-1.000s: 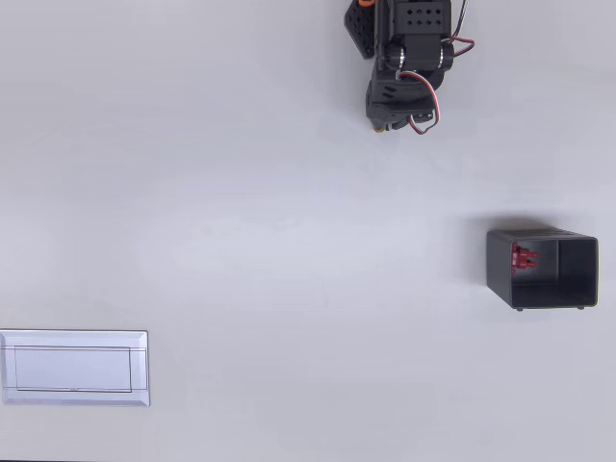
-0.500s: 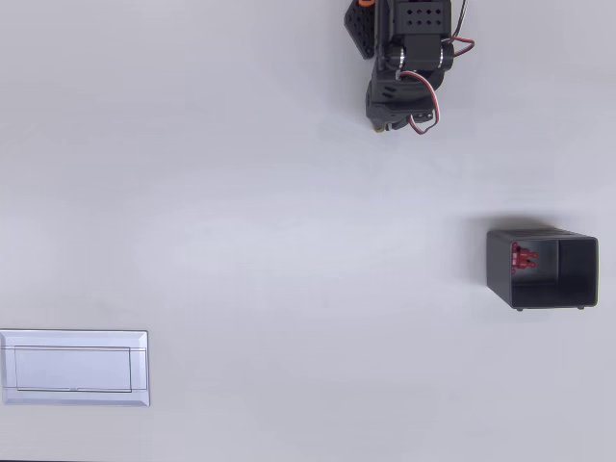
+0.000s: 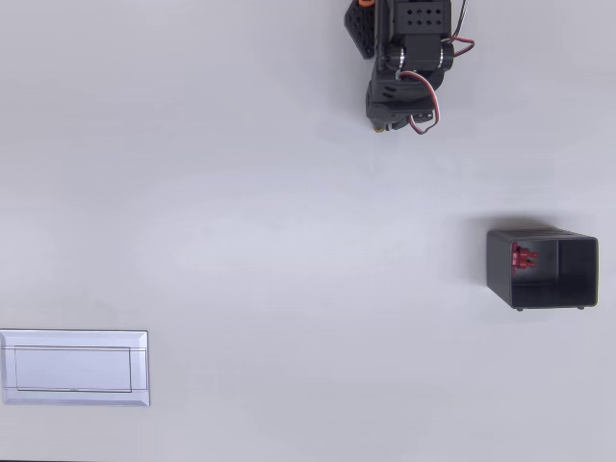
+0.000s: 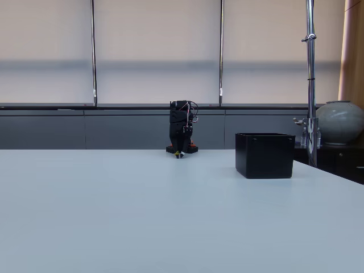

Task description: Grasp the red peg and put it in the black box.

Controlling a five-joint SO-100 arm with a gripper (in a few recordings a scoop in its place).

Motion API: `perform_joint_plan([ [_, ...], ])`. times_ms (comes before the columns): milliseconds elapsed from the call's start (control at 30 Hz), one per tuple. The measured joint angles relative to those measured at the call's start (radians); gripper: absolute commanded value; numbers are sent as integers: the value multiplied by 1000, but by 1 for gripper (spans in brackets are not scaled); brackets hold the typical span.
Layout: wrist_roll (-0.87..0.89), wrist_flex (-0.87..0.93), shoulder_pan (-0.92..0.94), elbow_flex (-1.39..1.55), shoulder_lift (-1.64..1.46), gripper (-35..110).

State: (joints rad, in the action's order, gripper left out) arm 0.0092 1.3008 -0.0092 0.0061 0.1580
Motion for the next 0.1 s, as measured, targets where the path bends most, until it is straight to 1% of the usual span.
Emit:
perform_joint_plan([
  [100,0,0,0,0,0,0],
])
